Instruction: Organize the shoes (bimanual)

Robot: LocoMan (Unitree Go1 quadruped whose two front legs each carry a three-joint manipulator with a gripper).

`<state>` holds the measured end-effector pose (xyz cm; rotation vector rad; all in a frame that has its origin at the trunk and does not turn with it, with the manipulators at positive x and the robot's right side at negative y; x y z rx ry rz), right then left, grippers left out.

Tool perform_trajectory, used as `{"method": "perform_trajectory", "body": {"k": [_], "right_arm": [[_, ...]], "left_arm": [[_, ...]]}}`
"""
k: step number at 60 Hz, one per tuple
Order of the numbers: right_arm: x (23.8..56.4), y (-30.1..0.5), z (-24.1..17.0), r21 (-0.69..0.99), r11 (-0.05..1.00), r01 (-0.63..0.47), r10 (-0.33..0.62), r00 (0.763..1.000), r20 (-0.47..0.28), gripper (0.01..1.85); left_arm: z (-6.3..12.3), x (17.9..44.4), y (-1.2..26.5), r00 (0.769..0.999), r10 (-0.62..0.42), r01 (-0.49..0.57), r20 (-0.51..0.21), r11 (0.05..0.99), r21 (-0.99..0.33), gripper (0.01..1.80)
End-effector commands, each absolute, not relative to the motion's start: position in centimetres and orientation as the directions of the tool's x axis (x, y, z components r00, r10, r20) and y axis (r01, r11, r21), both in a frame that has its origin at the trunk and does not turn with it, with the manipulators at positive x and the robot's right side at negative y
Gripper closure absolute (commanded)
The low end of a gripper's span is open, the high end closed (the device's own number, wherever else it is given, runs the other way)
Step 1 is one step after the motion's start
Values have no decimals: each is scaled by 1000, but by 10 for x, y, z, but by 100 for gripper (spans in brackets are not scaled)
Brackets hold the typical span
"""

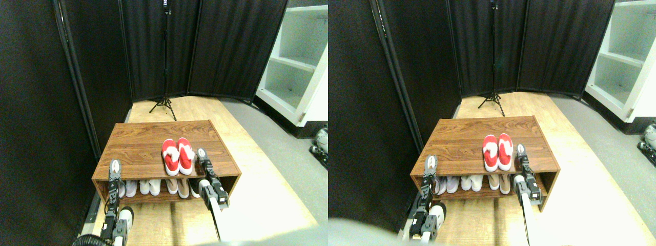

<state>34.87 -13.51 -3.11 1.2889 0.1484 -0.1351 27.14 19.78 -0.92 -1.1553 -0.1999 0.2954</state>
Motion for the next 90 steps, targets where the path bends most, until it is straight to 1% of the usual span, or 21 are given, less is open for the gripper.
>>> {"method": "perform_trajectory", "body": {"k": [1,2,3,6,12,17,24,25,28,33,37,42,44,49,54,58,62,73,77,82,90], "right_arm": [[347,-136,-12,955,283,88,-4,996,-91,185],[346,-137,-10,955,283,87,-4,996,-90,185],[342,-140,-5,952,302,52,-1,999,-55,185],[335,-143,1,950,310,28,-1,1000,-29,185],[321,-148,12,961,276,17,-4,1000,-16,185],[310,-152,18,954,300,-10,0,1000,10,185],[299,-157,22,956,293,-27,13,1000,24,185],[294,-159,24,949,311,-46,21,999,41,185],[286,-161,26,950,307,-60,22,998,56,185],[276,-162,28,947,310,-85,34,996,78,185],[270,-162,28,947,309,-88,45,996,78,185],[261,-158,25,951,301,-77,73,996,57,185],[258,-156,24,953,294,-72,80,996,51,185],[254,-153,21,961,269,-66,93,995,42,185],[251,-149,18,963,265,-51,100,995,26,185],[252,-145,14,958,279,-67,111,993,37,185],[253,-143,10,962,269,-46,106,994,18,185],[256,-142,5,962,274,-19,95,995,-7,185],[257,-142,5,961,276,-17,95,995,-9,185],[259,-141,5,963,268,-9,88,996,-16,185],[261,-139,4,967,253,1,85,996,-23,185]], "left_arm": [[-3,275,195,949,313,-86,36,365,-927,180],[-3,276,195,949,313,-85,37,368,-926,180],[-3,277,194,949,312,-88,37,378,-922,180],[-2,278,193,953,302,-88,35,382,-920,180],[-3,279,192,953,302,-105,19,389,-915,180],[-3,280,190,956,293,-103,14,381,-919,180],[-2,281,188,954,301,-110,7,369,-923,180],[-2,281,188,954,299,-112,8,382,-917,180],[-4,281,189,955,298,-117,5,389,-914,180],[-4,282,189,958,288,-118,-4,379,-918,180],[-5,282,189,956,294,-125,-10,376,-918,180],[-5,283,188,962,270,-122,-24,354,-927,180],[-9,285,190,960,279,-126,-32,327,-937,180],[-11,286,189,956,290,-133,-45,294,-947,180],[-10,287,187,957,285,-142,-58,282,-949,180],[-9,287,185,954,291,-155,-75,262,-952,180],[-14,288,187,955,289,-154,-74,264,-952,180],[-12,280,186,953,297,-145,-60,272,-951,180],[-12,277,187,953,295,-145,-69,245,-959,180],[-7,273,186,957,283,-138,-59,269,-953,180],[-6,268,187,947,313,-156,-70,260,-953,180]]}}
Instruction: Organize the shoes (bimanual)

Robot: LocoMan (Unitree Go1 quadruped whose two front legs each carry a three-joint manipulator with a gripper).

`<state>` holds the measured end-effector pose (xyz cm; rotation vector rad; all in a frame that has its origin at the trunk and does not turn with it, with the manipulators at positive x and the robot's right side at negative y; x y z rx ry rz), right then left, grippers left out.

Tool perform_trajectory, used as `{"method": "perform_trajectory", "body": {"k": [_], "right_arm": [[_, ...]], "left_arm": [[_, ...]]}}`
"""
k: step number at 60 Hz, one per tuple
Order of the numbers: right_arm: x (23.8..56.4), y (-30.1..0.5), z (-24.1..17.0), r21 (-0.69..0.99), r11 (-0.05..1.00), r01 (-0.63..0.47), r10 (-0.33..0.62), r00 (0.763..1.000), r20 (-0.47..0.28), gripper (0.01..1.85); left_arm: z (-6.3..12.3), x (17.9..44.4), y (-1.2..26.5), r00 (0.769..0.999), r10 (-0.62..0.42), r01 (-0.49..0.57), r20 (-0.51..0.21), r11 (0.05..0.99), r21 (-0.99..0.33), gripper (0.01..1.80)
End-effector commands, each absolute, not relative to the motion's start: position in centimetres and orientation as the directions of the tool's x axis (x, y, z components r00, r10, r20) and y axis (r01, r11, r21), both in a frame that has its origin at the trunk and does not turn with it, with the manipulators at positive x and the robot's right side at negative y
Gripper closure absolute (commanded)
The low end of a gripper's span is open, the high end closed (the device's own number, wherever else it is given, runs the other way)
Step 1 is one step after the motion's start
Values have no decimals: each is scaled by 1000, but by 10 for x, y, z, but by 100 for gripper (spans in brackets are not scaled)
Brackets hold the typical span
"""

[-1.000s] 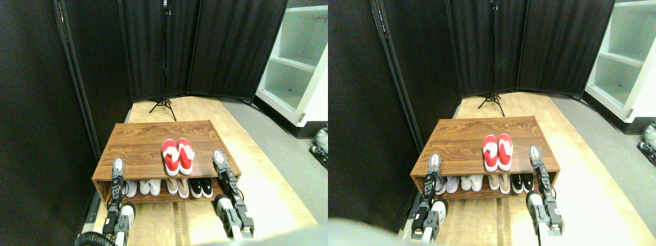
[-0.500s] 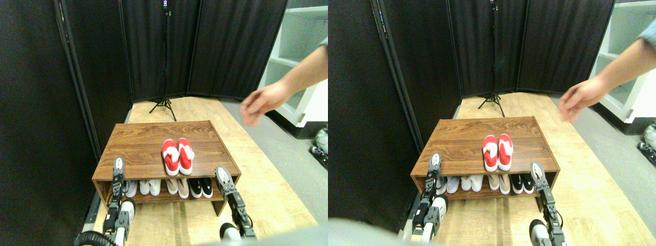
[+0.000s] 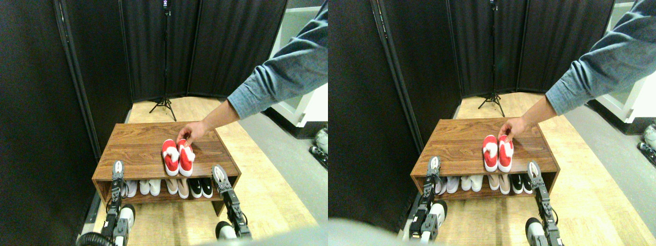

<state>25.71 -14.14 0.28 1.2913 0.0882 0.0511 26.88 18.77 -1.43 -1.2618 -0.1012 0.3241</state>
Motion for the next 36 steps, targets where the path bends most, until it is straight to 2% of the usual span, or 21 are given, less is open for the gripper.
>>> {"method": "perform_trajectory", "body": {"k": [1,16,17,36], "right_arm": [[261,-139,4,967,253,1,85,996,-23,185],[262,-137,4,969,248,1,85,996,-23,185],[263,-137,5,971,240,-7,91,996,-15,185],[259,-143,13,962,269,-39,97,995,13,185]], "left_arm": [[-6,268,187,947,313,-156,-70,260,-953,180],[-5,266,189,944,322,-163,-72,266,-950,180],[-6,266,190,947,317,-157,-58,295,-943,180],[-8,271,187,947,315,-146,-56,271,-952,180]]}}
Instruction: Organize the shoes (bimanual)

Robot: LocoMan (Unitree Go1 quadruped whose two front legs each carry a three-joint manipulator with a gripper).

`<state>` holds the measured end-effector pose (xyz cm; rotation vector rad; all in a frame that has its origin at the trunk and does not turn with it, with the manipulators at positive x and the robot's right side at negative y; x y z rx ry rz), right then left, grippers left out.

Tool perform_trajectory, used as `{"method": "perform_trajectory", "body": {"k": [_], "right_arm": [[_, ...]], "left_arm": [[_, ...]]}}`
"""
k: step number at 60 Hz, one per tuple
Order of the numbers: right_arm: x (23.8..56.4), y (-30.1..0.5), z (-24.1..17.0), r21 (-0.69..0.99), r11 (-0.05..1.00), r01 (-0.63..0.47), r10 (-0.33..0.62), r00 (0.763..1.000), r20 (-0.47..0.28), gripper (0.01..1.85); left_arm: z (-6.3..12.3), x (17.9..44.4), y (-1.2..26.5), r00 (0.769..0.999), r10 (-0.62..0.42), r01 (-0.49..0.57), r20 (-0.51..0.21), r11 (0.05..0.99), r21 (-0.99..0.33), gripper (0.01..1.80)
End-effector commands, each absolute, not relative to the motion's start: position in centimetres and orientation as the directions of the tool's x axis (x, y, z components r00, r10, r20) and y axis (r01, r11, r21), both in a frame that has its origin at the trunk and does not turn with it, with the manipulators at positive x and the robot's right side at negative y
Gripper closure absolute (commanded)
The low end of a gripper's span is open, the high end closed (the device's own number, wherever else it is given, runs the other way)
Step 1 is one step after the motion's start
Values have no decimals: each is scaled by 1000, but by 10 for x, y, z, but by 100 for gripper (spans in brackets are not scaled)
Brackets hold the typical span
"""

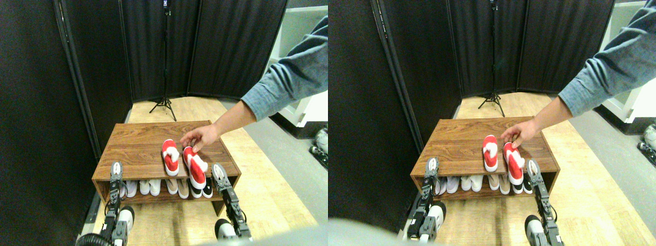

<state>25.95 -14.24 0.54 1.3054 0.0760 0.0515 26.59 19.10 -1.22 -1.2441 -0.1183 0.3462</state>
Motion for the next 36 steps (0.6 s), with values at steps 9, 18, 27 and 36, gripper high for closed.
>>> {"method": "perform_trajectory", "body": {"k": [9,18,27,36], "right_arm": [[255,-144,19,965,259,-39,93,996,15,185],[249,-144,25,977,215,-4,81,997,-14,185],[243,-136,28,988,127,86,138,985,-103,77],[243,-127,17,983,149,111,182,974,-138,45]], "left_arm": [[-9,273,184,953,299,-126,-46,256,-958,180],[-11,274,182,956,290,-122,-40,270,-955,180],[-10,273,180,950,308,-131,-46,260,-957,180],[-11,273,183,952,302,-126,-44,259,-958,180]]}}
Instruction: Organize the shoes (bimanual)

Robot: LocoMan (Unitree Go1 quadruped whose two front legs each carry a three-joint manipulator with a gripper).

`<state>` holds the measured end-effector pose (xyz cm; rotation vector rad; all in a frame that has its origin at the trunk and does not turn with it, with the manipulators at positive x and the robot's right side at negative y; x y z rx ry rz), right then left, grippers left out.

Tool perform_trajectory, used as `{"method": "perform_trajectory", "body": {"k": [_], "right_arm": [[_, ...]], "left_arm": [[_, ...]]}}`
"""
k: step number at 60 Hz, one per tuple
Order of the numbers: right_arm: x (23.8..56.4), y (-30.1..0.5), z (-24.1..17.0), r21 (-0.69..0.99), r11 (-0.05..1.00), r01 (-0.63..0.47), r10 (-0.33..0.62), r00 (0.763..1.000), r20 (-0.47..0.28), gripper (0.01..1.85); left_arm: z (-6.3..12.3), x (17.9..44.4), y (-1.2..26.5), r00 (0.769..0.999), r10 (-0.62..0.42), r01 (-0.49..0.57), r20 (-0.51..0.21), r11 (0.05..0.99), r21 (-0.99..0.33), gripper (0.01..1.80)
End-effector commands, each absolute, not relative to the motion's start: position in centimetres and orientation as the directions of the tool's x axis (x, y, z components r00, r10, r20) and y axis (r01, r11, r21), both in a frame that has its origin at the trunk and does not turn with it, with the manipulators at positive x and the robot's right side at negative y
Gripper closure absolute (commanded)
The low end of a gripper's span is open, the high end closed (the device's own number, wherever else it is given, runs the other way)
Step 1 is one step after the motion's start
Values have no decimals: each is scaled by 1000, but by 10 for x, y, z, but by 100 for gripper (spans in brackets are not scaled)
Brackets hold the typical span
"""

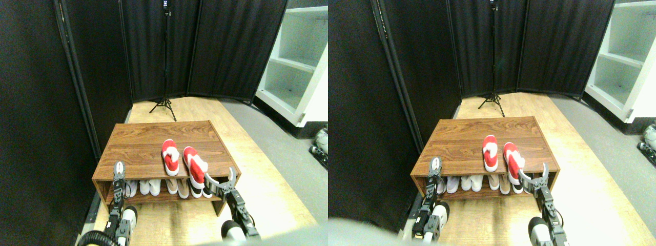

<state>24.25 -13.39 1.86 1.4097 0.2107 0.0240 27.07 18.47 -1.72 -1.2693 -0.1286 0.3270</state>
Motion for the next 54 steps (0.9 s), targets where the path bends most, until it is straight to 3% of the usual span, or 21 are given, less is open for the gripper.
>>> {"method": "perform_trajectory", "body": {"k": [1,13,36,54], "right_arm": [[243,-126,15,982,155,111,191,971,-140,43],[247,-112,-11,979,109,172,233,953,-194,22],[270,-97,-47,973,52,226,232,945,-232,32],[302,-89,-59,969,70,235,220,944,-245,39]], "left_arm": [[-11,272,183,952,304,-129,-47,256,-958,180],[-8,267,186,945,324,-140,-51,260,-955,180],[-8,258,198,945,327,-125,-13,324,-938,180],[-7,255,202,944,330,-123,0,353,-928,180]]}}
